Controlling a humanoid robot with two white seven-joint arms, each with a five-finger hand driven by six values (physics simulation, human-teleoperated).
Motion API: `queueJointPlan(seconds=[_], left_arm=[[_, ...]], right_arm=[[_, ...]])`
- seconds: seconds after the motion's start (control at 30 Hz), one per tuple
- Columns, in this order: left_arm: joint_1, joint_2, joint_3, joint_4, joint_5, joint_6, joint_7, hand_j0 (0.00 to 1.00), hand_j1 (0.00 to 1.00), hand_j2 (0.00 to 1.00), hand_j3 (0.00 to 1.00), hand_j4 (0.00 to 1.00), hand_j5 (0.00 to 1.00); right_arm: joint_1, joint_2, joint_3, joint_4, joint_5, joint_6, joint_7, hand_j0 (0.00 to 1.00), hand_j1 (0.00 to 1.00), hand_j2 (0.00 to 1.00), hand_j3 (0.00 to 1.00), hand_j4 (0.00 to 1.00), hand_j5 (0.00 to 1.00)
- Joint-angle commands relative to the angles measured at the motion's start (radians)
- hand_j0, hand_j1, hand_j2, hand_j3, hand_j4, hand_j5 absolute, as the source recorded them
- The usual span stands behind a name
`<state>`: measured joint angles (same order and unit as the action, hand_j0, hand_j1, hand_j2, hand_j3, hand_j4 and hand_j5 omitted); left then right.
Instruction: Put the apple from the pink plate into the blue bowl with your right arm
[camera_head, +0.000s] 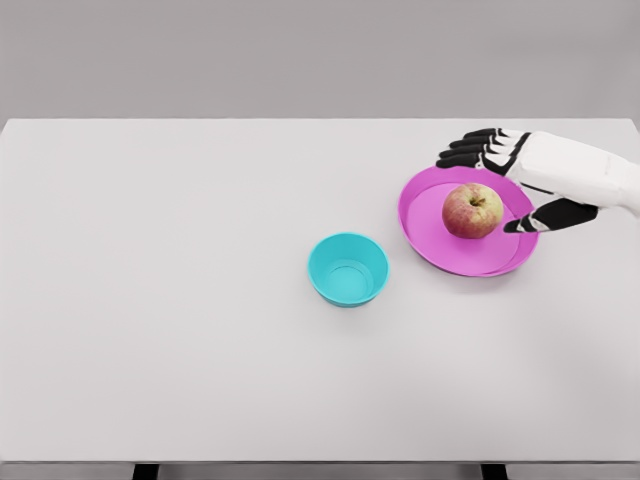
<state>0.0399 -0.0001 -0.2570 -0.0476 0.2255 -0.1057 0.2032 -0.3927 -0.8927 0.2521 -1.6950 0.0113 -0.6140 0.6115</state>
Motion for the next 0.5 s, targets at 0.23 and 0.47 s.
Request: queueJointPlan(seconds=[0.23,0.47], left_arm=[[0.000,0.000,0.001,0.000,0.000,0.000,-0.001,1.00,1.00,1.00,1.00,1.00,1.00],[0.000,0.000,0.001,0.000,-0.002,0.000,-0.001,1.00,1.00,1.00,1.00,1.00,1.00]], right_arm=[[-0.067,0.103,-0.002,0.055,0.415,0.003,-0.001,1.00,1.00,1.00,1.00,1.00,1.00],[-0.034,0.069,0.032,0.156,0.099,0.003,-0.001,1.00,1.00,1.00,1.00,1.00,1.00]])
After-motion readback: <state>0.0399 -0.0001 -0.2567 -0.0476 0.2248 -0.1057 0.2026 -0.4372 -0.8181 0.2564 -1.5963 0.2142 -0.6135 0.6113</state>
